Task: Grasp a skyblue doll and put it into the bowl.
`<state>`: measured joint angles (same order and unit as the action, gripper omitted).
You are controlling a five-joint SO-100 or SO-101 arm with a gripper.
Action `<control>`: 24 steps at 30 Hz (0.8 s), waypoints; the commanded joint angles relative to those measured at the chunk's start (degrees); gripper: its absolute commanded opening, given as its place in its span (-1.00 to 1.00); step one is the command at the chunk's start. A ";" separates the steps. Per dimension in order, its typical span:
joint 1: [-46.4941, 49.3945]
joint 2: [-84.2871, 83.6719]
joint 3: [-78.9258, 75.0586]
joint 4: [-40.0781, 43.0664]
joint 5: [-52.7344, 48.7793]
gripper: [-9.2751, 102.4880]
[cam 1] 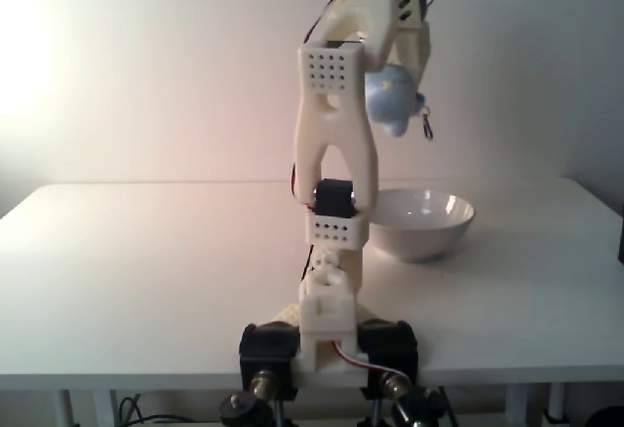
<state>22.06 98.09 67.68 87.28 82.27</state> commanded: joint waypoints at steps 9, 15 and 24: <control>5.45 1.32 7.56 -0.44 0.53 -0.81; 6.06 0.70 9.32 -0.62 0.53 -0.81; 6.06 -6.15 9.32 -6.94 0.53 -0.81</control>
<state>28.12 92.20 77.17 81.74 82.53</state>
